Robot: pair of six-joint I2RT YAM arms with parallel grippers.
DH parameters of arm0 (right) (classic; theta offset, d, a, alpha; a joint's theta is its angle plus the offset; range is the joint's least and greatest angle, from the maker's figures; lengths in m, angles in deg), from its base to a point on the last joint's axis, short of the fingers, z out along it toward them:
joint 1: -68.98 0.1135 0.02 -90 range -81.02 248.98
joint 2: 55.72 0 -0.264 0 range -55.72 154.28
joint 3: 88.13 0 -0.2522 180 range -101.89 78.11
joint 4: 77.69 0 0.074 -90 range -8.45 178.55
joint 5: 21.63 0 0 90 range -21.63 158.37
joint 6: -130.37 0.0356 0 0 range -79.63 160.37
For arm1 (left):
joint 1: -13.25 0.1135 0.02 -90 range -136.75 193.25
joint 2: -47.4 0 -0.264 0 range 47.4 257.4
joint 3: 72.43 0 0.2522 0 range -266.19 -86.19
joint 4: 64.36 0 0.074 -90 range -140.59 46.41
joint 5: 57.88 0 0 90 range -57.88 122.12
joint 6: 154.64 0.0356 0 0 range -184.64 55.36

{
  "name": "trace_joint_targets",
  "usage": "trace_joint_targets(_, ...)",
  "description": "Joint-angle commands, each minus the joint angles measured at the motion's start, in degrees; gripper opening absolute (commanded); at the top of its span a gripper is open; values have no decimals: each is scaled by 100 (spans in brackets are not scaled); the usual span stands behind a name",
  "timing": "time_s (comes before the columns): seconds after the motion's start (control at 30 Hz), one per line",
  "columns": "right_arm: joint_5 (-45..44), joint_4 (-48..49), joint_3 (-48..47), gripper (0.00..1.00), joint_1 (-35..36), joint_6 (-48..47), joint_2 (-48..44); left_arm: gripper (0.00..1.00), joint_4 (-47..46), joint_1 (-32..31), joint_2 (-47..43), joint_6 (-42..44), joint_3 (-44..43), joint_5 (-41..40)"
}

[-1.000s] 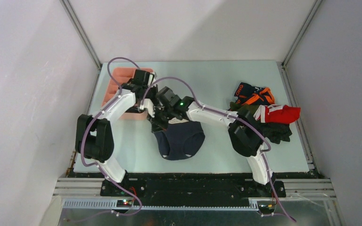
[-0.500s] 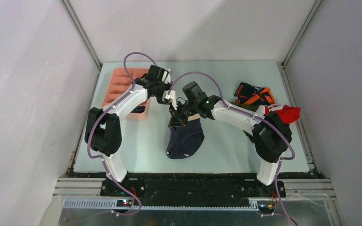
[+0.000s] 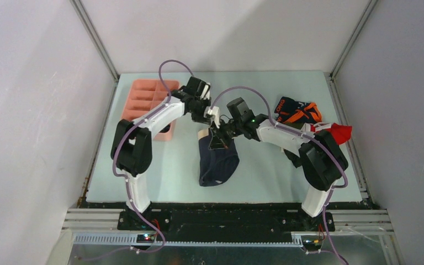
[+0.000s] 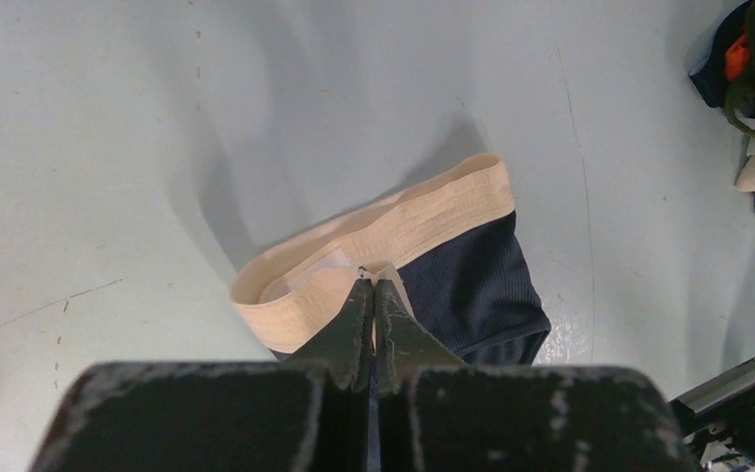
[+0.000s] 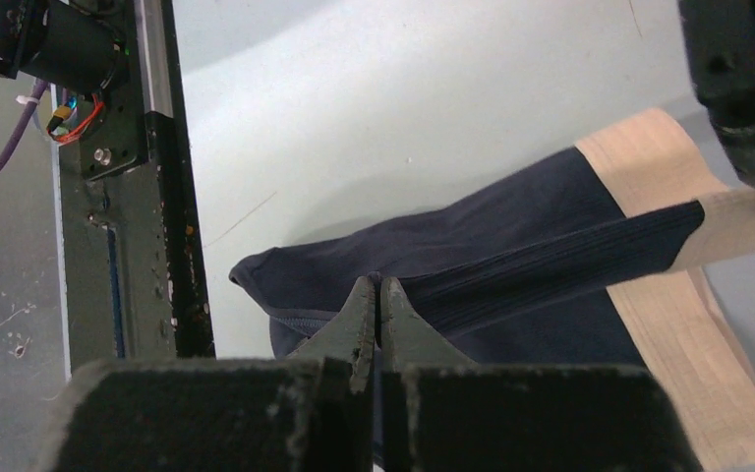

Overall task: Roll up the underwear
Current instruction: Fold the underwear at the center of the board.

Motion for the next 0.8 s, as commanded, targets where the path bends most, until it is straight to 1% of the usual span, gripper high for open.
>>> trace_joint_targets(0.0, 316, 23, 187, 0, -174, 115, -340, 0, -228, -144, 133, 69, -324, -241)
trace_joint_targets(0.4, 96, -712, 310, 0, -451, -182, -194, 0, -392, -418, 470, 66, -607, -377)
trace_joint_targets(0.77, -342, -740, 758, 0, -541, -193, -352, 0, -443, -649, 773, 88, -813, -450)
